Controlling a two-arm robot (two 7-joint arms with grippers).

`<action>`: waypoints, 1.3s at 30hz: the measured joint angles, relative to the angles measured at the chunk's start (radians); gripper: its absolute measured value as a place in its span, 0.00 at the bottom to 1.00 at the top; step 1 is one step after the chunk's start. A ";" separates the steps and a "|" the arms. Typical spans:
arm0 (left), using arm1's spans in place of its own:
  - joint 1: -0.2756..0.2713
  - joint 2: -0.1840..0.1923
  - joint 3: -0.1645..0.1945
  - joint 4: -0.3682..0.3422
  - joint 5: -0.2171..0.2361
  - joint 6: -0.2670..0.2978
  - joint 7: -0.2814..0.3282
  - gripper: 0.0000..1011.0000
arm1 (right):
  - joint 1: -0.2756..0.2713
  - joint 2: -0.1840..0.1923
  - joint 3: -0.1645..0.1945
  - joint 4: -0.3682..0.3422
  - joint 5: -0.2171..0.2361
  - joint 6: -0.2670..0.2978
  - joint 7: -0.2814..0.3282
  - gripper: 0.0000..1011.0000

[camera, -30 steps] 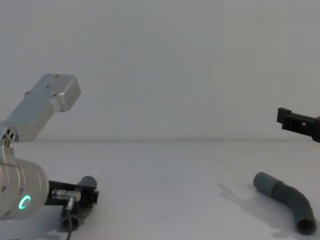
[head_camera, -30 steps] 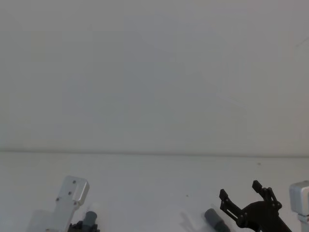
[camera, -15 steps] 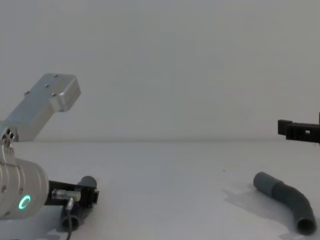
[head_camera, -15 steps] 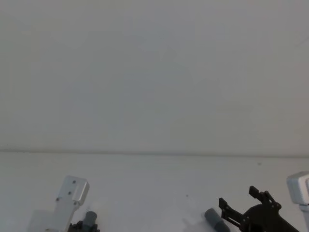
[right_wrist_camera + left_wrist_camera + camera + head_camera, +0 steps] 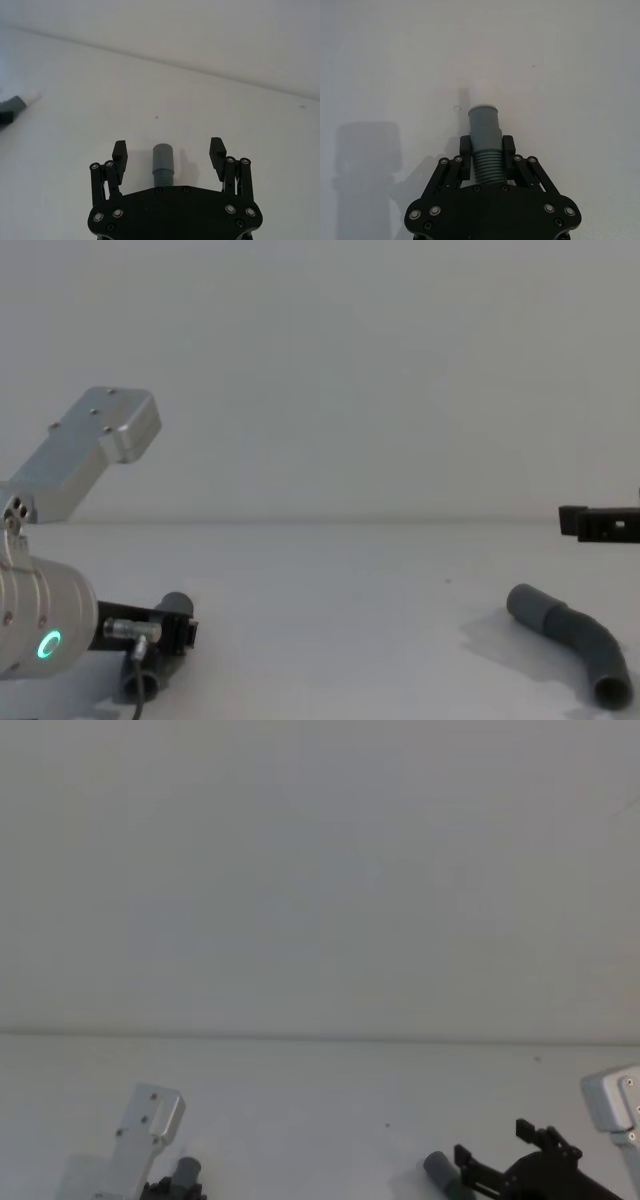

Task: Use both hands to pick up one end of the pipe from the table, align the ends, and insert them.

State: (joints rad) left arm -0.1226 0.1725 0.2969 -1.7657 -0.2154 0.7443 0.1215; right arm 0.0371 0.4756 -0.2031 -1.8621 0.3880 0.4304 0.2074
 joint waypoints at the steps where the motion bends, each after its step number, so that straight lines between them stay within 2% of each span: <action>1: 0.000 0.000 0.000 0.000 0.000 0.000 0.000 0.33 | 0.001 0.000 -0.001 0.000 -0.001 0.007 0.000 0.99; 17: 0.000 0.000 0.000 0.000 0.000 0.000 0.000 0.33 | 0.036 -0.010 -0.035 0.028 -0.037 0.097 -0.025 0.99; 39: 0.000 0.000 0.000 0.000 0.000 0.000 0.000 0.33 | 0.050 -0.032 -0.054 0.051 -0.065 0.191 -0.045 0.99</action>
State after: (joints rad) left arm -0.1225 0.1724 0.2969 -1.7656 -0.2154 0.7442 0.1215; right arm 0.0873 0.4437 -0.2570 -1.8113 0.3232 0.6219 0.1623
